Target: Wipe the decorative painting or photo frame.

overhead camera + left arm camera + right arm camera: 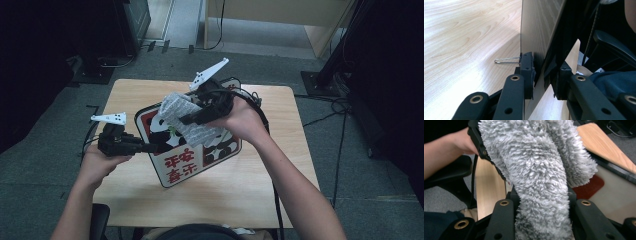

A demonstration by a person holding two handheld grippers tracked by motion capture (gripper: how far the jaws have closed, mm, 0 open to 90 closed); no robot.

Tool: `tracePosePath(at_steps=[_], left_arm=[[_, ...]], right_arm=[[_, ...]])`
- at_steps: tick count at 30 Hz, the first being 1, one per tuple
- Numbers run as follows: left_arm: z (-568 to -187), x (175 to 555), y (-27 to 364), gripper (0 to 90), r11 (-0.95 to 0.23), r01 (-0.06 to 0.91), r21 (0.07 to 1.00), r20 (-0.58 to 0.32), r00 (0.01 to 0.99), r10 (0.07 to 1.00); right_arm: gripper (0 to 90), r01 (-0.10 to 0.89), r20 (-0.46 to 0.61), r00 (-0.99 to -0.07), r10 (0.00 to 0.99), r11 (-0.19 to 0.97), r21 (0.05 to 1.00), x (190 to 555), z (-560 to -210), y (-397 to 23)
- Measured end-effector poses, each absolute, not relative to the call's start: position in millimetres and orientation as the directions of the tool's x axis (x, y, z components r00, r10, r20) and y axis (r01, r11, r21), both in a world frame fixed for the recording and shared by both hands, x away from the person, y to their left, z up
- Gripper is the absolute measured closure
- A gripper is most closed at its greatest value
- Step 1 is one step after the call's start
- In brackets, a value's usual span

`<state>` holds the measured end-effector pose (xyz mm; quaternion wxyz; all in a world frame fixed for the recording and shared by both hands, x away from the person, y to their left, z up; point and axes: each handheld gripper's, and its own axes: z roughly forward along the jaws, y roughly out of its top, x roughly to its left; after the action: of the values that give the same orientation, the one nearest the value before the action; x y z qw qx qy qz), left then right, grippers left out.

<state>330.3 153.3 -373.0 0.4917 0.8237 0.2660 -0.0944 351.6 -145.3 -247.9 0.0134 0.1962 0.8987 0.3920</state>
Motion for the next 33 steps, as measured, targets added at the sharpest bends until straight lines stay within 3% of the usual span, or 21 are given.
tracePosePath(at_steps=[33], left_arm=[[-373, 330, 153, 75.1, -0.393, 0.506, 0.768, -0.398, 0.857, 0.328]], right_arm=[[65.9, 0.354, 0.15, -0.923, 0.354, 0.627, 0.694, 357, -283, -142]])
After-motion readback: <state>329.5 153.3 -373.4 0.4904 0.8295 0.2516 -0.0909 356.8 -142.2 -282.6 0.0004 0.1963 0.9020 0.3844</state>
